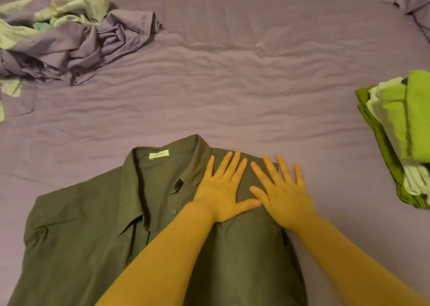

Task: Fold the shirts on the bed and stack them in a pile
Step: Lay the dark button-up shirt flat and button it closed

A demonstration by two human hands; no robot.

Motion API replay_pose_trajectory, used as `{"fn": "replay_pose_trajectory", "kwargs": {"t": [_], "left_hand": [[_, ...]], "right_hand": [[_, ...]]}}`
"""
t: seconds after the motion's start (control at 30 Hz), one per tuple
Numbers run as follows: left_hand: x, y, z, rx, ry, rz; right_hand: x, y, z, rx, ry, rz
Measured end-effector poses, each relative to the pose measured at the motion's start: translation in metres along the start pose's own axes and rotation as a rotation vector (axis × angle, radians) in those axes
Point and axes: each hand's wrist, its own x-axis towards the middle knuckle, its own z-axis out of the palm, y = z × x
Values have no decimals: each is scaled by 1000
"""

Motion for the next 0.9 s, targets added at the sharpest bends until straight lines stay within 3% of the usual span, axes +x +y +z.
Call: {"fn": "replay_pose_trajectory", "kwargs": {"t": [0.13, 0.23, 0.33, 0.4, 0.47, 0.53, 0.6, 0.7, 0.9], "left_hand": [[-5, 7, -24, -95, -38, -16], [-35, -10, -42, -237, 220, 36], [-75, -57, -52, -141, 351, 46], [-97, -90, -63, -15, 229, 17], [-116, -113, -71, 63, -18, -3], [-129, -127, -75, 147, -237, -12], [-135, -133, -74, 216, -311, 16], [-132, -141, -71, 239, -212, 33], [-95, -152, -88, -62, 140, -183]], "right_hand": [[10, -8, -19, -93, -81, 65], [11, -31, -38, -109, -5, 95], [12, -60, -47, -105, 157, 0], [16, -87, -51, -54, 235, -143], [23, -113, -50, -49, 268, -269], [29, -134, -46, -55, 254, -315], [35, -149, -45, -55, 228, -293], [41, -160, -48, 17, 178, -273], [58, -168, -49, 278, 220, -235]]}}
